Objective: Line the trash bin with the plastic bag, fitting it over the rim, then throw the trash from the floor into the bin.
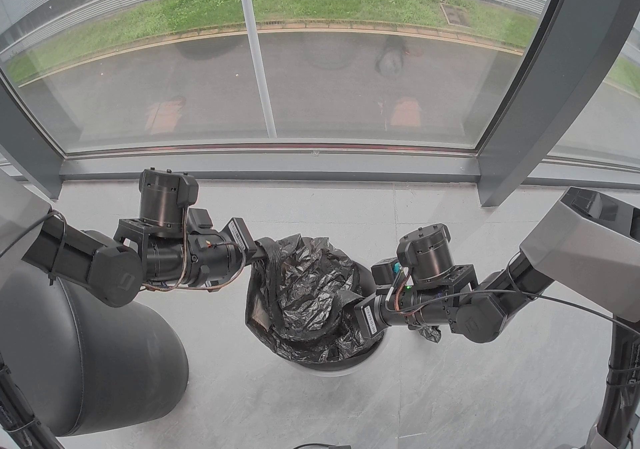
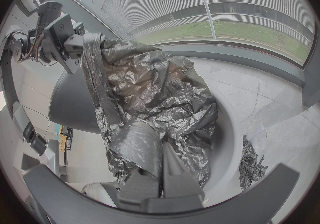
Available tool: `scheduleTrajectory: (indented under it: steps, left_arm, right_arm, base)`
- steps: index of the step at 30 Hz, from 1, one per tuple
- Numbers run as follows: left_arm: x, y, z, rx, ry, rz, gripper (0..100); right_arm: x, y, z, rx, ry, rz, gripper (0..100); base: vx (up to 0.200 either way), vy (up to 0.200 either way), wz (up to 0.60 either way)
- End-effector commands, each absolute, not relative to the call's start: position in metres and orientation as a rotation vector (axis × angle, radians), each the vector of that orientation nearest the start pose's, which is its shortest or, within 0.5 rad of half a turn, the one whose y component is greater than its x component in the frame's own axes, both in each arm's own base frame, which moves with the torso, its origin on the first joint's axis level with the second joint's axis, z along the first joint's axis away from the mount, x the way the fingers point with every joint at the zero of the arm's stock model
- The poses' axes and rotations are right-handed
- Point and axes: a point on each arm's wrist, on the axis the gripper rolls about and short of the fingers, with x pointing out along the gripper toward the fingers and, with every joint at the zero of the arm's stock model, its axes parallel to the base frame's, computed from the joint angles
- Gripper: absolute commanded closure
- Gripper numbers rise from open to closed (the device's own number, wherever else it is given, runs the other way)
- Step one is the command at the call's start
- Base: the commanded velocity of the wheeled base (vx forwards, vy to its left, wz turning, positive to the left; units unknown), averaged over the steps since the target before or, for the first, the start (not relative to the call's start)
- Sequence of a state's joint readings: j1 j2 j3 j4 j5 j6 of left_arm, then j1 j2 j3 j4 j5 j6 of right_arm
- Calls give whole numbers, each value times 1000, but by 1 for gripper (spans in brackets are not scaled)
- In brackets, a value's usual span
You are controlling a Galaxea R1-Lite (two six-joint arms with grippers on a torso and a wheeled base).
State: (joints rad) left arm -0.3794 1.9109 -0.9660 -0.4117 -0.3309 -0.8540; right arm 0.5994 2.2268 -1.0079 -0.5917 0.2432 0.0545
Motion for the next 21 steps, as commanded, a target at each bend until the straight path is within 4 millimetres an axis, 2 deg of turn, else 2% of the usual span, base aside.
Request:
scheduleTrajectory:
  steps: [1, 4, 11, 21]
  left_arm:
    - [307, -137, 111, -766, 899, -386, 100]
    - [299, -135, 100, -761, 941, -365, 100]
    - [288, -140, 94, -748, 983, -369, 100]
    - [283, -145, 92, -742, 1000, -381, 100]
  right_arm:
    - [309, 216, 25, -64, 667, 794, 100]
    - [295, 205, 18, -62, 652, 791, 100]
    - [270, 188, 6, -72, 690, 784, 100]
    - [259, 174, -9, -71, 675, 730, 100]
  base:
    - [0, 0, 0]
    - [0, 0, 0]
    - [0, 0, 0]
    - [0, 0, 0]
